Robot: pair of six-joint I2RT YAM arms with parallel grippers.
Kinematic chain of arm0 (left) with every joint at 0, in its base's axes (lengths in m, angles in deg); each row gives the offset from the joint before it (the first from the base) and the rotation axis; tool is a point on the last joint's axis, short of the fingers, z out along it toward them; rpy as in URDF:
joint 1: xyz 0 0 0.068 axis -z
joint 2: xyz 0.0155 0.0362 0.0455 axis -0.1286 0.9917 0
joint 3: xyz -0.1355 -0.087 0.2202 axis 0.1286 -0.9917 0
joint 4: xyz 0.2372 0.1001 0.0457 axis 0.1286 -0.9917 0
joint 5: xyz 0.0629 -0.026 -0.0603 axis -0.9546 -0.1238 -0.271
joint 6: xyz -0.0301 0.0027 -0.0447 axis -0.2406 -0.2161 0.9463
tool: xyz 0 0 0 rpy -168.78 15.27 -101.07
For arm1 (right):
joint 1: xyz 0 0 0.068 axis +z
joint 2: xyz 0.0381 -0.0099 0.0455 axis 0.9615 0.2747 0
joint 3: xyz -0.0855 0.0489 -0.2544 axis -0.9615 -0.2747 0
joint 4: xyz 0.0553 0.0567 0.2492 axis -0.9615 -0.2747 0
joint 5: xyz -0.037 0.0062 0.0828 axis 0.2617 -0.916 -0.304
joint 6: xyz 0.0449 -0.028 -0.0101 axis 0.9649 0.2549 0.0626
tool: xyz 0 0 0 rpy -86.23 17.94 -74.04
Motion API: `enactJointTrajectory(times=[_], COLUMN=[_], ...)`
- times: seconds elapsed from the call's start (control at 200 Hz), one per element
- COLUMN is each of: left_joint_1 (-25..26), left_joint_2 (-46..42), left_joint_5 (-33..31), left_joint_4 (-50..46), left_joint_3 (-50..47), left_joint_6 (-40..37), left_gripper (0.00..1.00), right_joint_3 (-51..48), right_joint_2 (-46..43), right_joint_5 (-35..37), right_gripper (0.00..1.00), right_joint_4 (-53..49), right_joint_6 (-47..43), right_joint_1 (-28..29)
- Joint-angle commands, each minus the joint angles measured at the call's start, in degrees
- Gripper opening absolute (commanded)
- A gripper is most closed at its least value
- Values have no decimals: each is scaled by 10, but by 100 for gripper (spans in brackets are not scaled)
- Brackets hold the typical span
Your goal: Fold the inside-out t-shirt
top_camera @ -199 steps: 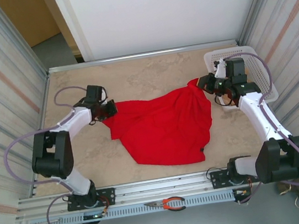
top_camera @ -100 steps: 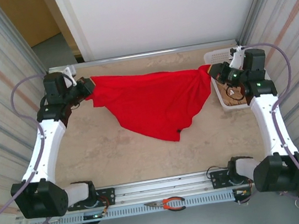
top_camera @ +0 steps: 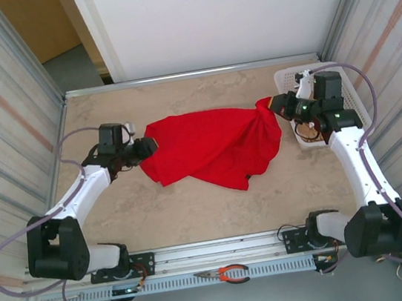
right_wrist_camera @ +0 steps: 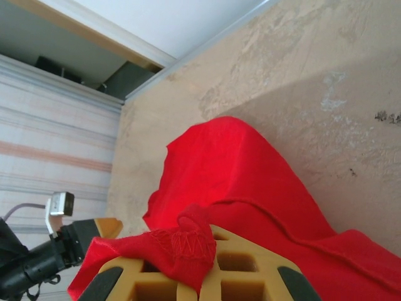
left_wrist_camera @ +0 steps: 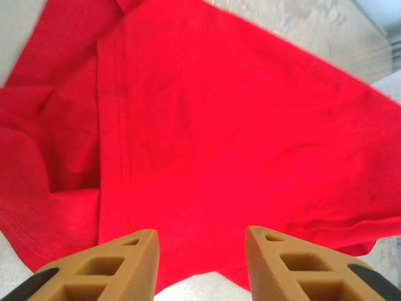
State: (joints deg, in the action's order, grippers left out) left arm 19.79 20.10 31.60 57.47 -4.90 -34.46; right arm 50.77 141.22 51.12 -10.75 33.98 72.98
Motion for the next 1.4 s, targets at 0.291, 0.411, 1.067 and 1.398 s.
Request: enactJointTrajectory(times=[0.291, 0.411, 1.067, 1.398], left_joint_1=[39, 38, 34, 34], left_joint_2=[12, 39, 61, 74], left_joint_5=[-89, -107, -30, -29], left_joint_4=[21, 44, 136, 150], left_joint_3=[-60, -54, -73, -106], left_joint_6=[-16, -43, -73, -69], left_gripper=[46, 49, 44, 43], right_joint_3=[-18, -19, -15, -10], right_joint_2=[3, 6, 3, 3], right_joint_5=[13, 13, 18, 19], right_gripper=[0, 0, 0, 0], right_joint_4=[14, 15, 12, 12], right_joint_6=[1, 1, 1, 2], right_joint_1=[4, 7, 9, 8])
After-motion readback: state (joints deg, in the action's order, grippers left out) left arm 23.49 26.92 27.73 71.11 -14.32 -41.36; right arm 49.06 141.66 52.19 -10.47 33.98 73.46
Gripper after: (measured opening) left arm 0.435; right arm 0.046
